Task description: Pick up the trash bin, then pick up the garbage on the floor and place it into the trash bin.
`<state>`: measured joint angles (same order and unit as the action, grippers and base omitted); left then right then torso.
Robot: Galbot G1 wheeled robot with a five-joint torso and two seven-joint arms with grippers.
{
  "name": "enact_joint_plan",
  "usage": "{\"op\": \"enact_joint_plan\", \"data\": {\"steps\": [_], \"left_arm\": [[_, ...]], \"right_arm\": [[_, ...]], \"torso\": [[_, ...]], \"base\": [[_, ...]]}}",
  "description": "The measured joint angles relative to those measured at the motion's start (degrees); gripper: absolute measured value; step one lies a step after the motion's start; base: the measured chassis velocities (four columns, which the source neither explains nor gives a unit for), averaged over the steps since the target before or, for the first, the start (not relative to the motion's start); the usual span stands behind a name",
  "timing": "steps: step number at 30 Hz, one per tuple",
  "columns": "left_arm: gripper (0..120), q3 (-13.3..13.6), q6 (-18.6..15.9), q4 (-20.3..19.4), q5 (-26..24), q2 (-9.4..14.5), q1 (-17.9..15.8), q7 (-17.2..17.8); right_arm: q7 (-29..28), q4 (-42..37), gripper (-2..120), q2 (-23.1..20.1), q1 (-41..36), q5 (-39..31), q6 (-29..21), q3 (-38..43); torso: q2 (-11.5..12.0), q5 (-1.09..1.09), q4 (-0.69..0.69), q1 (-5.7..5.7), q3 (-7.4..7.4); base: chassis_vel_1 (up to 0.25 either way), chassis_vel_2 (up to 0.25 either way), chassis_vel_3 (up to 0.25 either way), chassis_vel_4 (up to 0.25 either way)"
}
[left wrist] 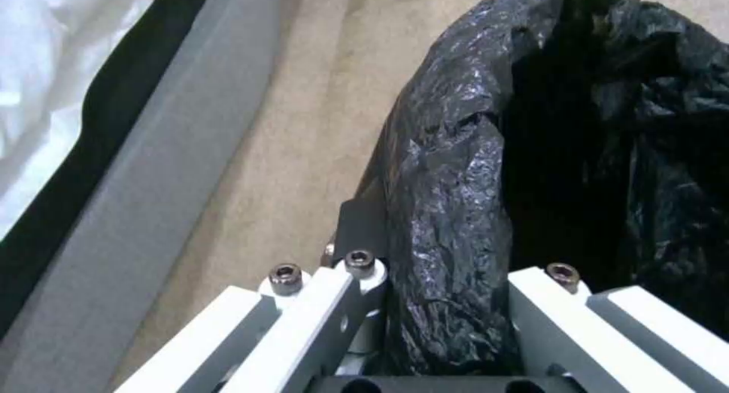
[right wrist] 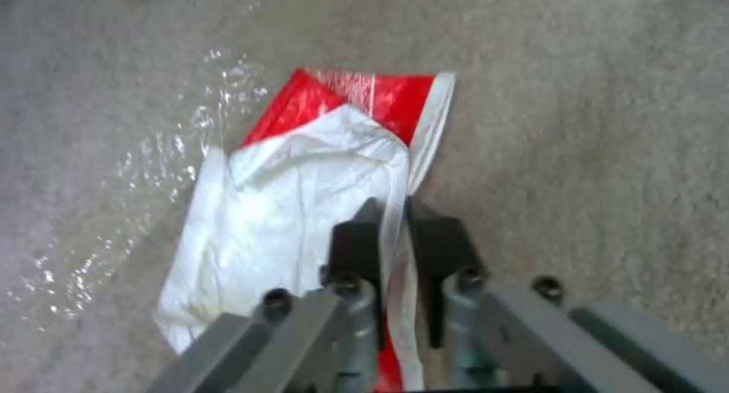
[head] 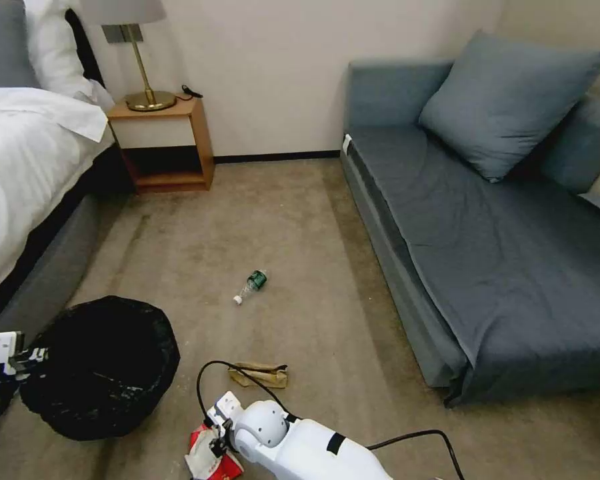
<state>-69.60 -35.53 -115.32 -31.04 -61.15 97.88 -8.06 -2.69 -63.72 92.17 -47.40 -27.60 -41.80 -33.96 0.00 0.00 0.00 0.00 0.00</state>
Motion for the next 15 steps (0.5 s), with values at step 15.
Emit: {"op": "enact_joint_plan", "data": {"steps": [15], "left_arm": [[5, -0.02, 0.0, 0.31, -0.27, 0.03, -0.6, -0.02]], "right_arm": [[-2.34, -21.46, 0, -10.73, -2.7, -2.71, -0.07, 11.18]], "torso": [[0.0, -0.02, -0.01, 0.0, 0.0]], "base": [[0.0, 0.0, 0.0, 0.0]]}}
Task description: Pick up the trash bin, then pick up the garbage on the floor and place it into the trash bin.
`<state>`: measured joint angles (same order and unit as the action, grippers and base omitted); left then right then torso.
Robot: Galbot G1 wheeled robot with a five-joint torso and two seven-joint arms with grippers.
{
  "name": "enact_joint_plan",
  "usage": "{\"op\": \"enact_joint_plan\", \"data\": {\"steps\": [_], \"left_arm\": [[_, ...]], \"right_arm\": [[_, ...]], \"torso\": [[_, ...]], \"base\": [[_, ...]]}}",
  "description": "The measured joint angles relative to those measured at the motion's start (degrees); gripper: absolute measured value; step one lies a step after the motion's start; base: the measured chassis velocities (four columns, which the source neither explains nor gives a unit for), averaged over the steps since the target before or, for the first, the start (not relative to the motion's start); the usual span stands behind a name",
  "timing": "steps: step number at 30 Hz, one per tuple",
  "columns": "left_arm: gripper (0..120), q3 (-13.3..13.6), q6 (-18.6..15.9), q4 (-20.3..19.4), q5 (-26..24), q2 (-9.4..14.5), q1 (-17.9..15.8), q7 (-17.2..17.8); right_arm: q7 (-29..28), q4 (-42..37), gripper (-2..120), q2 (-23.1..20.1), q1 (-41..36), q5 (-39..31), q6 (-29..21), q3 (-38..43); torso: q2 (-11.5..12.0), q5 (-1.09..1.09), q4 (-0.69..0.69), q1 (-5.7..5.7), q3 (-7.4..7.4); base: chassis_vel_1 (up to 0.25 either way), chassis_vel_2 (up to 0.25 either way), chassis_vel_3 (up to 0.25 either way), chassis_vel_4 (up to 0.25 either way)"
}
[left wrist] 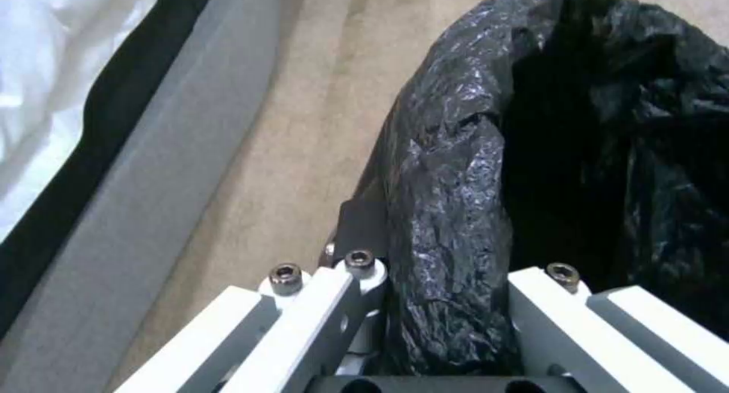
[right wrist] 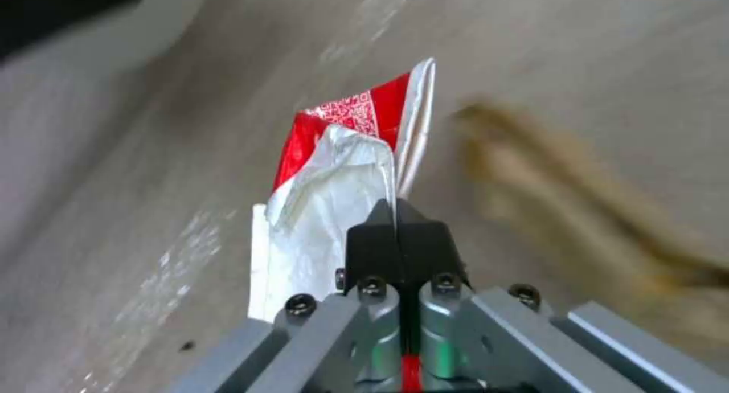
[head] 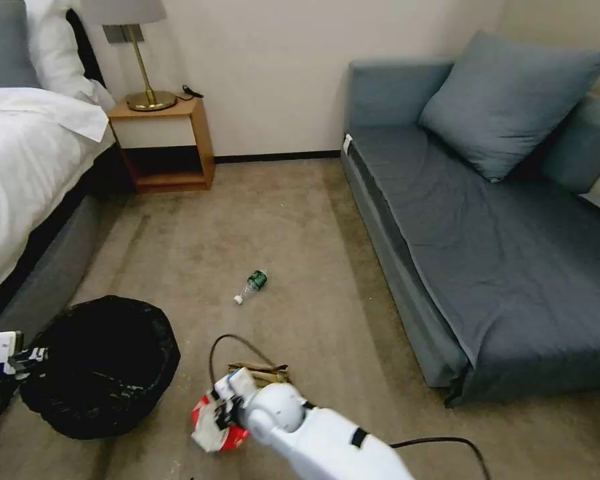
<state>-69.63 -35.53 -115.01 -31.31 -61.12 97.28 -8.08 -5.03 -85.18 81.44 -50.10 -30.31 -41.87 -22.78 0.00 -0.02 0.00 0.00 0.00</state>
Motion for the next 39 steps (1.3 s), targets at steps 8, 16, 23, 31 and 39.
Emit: {"op": "enact_joint_plan", "data": {"steps": [8, 16, 23, 31, 39], "left_arm": [[5, -0.04, -0.01, -0.57, -0.06, -0.66, 0.16, -0.07], [5, 0.08, -0.09, -1.65, -0.08, -1.64, 0.83, -0.08], [5, -0.28, -0.12, -2.85, -0.07, -2.87, 1.87, -0.07], [5, -0.43, -0.17, -3.33, -0.03, -3.38, 1.96, -0.08], [5, -0.41, -0.19, -3.75, -0.05, -3.24, 2.07, -0.12]], "right_arm": [[-2.52, -17.27, 0, -8.85, -3.44, -4.84, 0.01, 9.31], [-5.1, -25.37, 0, -7.6, 1.28, -14.11, 7.92, 9.64], [-6.06, -22.2, 0, 0.88, 8.42, -16.54, 14.2, 1.59], [-10.55, -13.27, 0, 10.13, 11.74, -13.64, 15.54, -7.25], [-12.72, -8.32, 0, 10.98, 11.8, -10.86, 15.46, -9.95]], "torso": [[0.0, 0.01, -0.01, 0.0, 0.0], [0.0, 0.01, 0.0, 0.0, 0.0], [0.0, 0.03, 0.02, 0.0, 0.0], [0.0, 0.04, 0.02, 0.0, 0.0], [0.0, 0.04, -0.01, 0.0, 0.0]], "base": [[0.0, 0.0, 0.0, 0.0], [0.0, 0.0, 0.0, 0.0], [0.0, 0.0, 0.0, 0.0], [0.0, 0.0, 0.0, 0.0], [0.0, 0.0, 0.0, 0.0]]}}
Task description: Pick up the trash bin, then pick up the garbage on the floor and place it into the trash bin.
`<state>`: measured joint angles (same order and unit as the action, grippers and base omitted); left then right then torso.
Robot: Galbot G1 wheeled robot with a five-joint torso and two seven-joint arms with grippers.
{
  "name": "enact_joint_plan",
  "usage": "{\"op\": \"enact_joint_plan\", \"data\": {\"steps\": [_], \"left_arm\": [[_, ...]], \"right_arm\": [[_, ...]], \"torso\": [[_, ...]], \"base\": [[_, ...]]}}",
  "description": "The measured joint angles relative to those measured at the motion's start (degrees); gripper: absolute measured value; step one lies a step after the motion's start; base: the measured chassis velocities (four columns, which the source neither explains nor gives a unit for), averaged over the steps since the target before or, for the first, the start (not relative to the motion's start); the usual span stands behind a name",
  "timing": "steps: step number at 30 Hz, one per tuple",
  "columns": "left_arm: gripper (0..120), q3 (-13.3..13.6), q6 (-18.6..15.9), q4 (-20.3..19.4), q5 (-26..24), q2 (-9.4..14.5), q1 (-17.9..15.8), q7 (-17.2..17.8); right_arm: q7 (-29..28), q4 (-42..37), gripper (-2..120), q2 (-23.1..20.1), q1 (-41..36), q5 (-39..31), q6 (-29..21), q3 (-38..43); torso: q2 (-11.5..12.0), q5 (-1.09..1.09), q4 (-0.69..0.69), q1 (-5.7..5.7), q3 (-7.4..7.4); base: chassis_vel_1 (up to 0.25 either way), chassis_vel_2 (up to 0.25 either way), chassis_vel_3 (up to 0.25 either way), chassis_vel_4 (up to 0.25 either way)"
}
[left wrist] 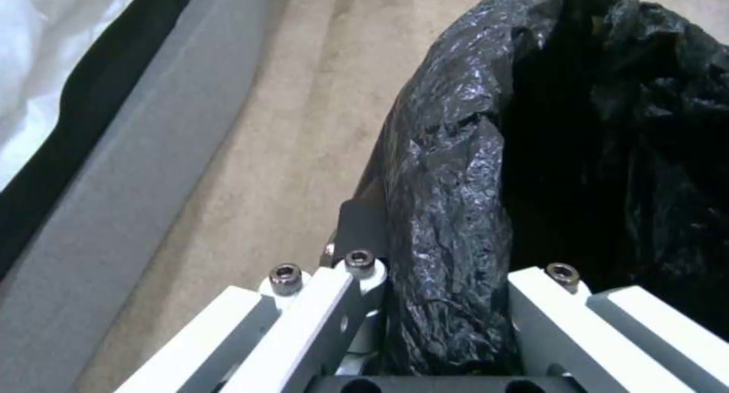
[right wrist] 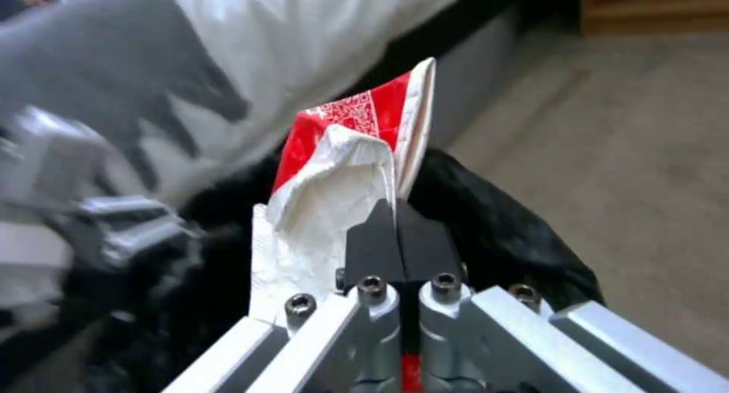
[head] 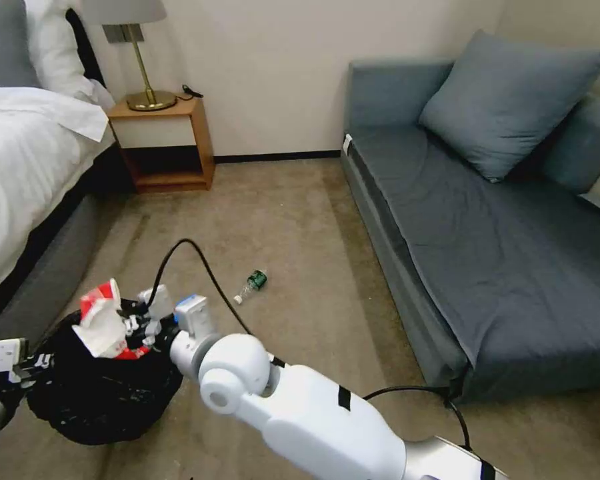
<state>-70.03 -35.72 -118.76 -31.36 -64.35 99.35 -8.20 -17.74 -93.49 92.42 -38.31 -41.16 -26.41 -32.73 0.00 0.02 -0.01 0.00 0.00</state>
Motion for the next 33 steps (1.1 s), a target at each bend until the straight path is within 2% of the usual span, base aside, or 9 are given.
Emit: {"op": "enact_joint_plan", "data": {"steps": [5, 8, 13, 15, 17, 19, 25, 27, 33], "left_arm": [[5, 0.3, 0.0, -0.05, -0.01, 0.06, -0.01, -0.04], [5, 0.68, -0.01, -0.06, -0.02, 0.05, -0.29, -0.04], [5, 0.76, -0.02, 0.04, -0.03, 0.04, -0.41, -0.04], [5, 0.67, -0.03, 0.13, -0.08, 0.11, -0.42, -0.04], [5, 0.64, -0.03, 0.16, -0.11, 0.15, -0.42, -0.05], [5, 0.52, -0.03, 0.3, -0.14, 0.2, -0.44, -0.05], [5, 0.53, -0.03, 0.91, -0.18, 0.26, -0.93, -0.05], [5, 0.53, -0.03, 1.22, -0.19, 0.3, -1.15, -0.05], [5, 0.41, -0.03, 1.77, -0.2, 0.54, -1.23, -0.06]], "right_arm": [[0.09, 0.85, 10, -0.09, 0.14, 0.14, -0.46, -0.76], [0.27, 0.8, 27, -0.16, -0.27, 0.16, -0.95, -1.74], [0.33, 0.55, 39, -0.2, -0.48, 0.41, -1.18, -2.28], [0.34, 0.47, 51, -0.23, -0.48, 0.49, -1.22, -2.29], [0.34, 0.41, 53, -0.23, -0.47, 0.5, -1.23, -2.29], [0.35, -0.2, 66, -0.24, -0.45, 0.59, -1.29, -2.19], [0.64, -2.96, 86, -0.32, -1.99, 2.44, -1.23, -0.16], [2.22, -5.14, 95, -2.09, -3.21, 4.36, -1.08, 1.82], [6.08, -7.82, 99, -8.67, -5.67, 7.11, -1.87, 5.87]], "torso": [[0.0, 0.0, 0.01, 0.0, 0.0], [0.0, -0.01, 0.01, 0.0, 0.0], [0.0, -0.01, 0.01, 0.0, 0.0], [0.0, -0.01, 0.01, 0.0, 0.0], [0.0, -0.01, 0.01, 0.0, 0.0], [0.0, -0.02, 0.01, 0.0, 0.0], [0.0, -0.02, 0.02, 0.0, 0.0], [0.0, -0.03, 0.03, 0.0, 0.0], [0.0, -0.04, 0.01, 0.0, 0.0]], "base": [[0.0, 0.0, 0.0, 0.0], [0.0, 0.0, 0.0, 0.0], [0.0, 0.0, 0.0, 0.0], [0.0, 0.0, 0.0, 0.0], [0.0, 0.0, 0.0, 0.0], [0.0, 0.0, 0.0, 0.0], [0.0, 0.0, 0.0, 0.0], [0.0, 0.0, 0.0, 0.0], [0.0, 0.0, 0.0, 0.0]]}}
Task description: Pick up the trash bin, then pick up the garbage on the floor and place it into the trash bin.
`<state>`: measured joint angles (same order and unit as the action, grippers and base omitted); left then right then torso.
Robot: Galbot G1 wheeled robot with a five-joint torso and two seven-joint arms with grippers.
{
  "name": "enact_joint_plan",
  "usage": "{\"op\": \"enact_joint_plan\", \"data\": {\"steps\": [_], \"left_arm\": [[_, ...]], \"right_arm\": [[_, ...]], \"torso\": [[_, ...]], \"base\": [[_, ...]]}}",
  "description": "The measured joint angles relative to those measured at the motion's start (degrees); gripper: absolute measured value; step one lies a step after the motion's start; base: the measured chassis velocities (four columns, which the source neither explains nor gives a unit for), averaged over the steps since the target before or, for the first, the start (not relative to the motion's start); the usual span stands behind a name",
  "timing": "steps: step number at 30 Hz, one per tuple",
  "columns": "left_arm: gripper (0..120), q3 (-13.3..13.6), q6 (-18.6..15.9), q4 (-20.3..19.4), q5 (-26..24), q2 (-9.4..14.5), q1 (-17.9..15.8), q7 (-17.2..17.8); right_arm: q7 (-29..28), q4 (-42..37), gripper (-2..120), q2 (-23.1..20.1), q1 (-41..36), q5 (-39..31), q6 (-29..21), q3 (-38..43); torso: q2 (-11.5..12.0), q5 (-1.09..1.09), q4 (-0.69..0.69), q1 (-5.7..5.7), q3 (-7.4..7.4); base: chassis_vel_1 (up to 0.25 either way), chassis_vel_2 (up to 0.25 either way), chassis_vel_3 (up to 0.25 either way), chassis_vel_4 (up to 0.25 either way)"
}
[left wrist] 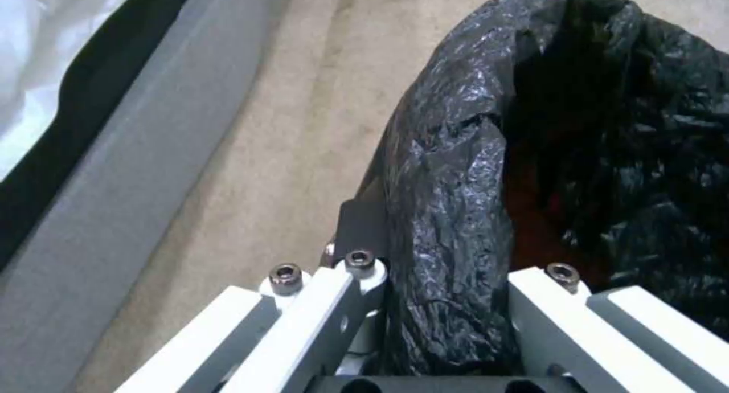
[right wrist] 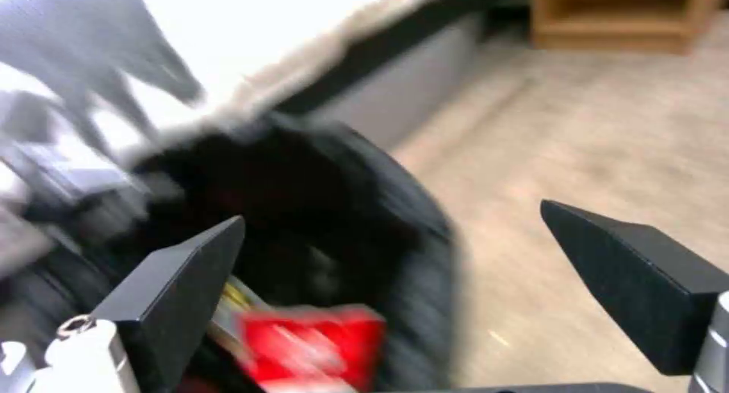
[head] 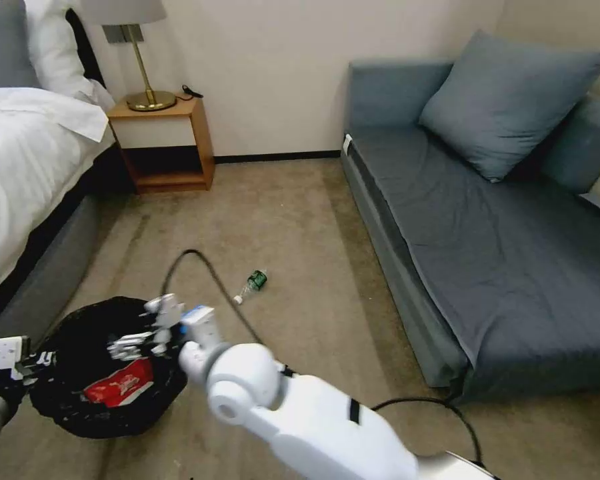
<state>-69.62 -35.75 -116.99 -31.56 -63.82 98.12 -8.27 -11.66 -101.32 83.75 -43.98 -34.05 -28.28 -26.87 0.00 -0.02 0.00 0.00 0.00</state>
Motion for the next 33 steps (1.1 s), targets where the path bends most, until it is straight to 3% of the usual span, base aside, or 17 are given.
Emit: {"op": "enact_joint_plan", "data": {"steps": [3, 4, 7, 10, 15, 21, 33], "left_arm": [[5, -0.21, 0.03, 0.52, -0.1, 0.29, -0.06, -0.05], [5, -0.21, 0.03, 0.52, -0.1, 0.29, -0.06, -0.05], [5, -0.1, 0.04, 0.68, -0.11, 0.35, -0.27, -0.04], [5, 0.13, 0.04, 0.68, -0.12, 0.09, -0.38, -0.06], [5, 0.16, 0.03, 0.47, -0.02, -0.3, 0.07, -0.05], [5, -0.74, 0.03, 0.28, 0.04, -0.59, 0.81, -0.04], [5, -0.91, 0.03, 0.01, 0.14, -1.04, 1.02, -0.08]], "right_arm": [[7.61, 1.03, 100, -9.1, -2.35, 6.35, -1.31, 4.12], [7.61, 1.03, 100, -9.1, -2.35, 6.35, -1.31, 4.12], [17.12, 5.17, 100, -14.49, -3.42, 16.25, -1.71, 6.27], [22.78, 9.35, 100, -15.73, -2.94, 20.03, -1.48, 6.69], [29.12, 17.12, 100, -15.59, -1.32, 24.22, 0.75, 6.4], [36.45, 26.88, 100, -12.98, 0.06, 28.53, 7.92, 4.92], [37.35, 36.35, 98, -7.71, 2.39, 32.69, 12.21, 3.74]], "torso": [[0.0, 0.0, -0.02, 0.0, 0.0], [0.0, 0.0, -0.02, 0.0, 0.0], [0.0, 0.01, -0.02, 0.0, 0.0], [0.0, -0.01, 0.01, 0.0, 0.0], [0.0, 0.01, 0.0, 0.0, 0.0], [0.0, 0.01, 0.0, 0.0, 0.0], [0.0, 0.02, 0.01, 0.0, 0.0]], "base": [[0.0, 0.0, 0.0, 0.0], [0.0, 0.0, 0.0, 0.0], [0.0, 0.0, 0.0, 0.0], [0.0, 0.0, 0.0, 0.0], [0.0, 0.0, 0.0, 0.0], [0.0, 0.0, 0.0, 0.0], [0.0, 0.0, 0.0, 0.0]]}}
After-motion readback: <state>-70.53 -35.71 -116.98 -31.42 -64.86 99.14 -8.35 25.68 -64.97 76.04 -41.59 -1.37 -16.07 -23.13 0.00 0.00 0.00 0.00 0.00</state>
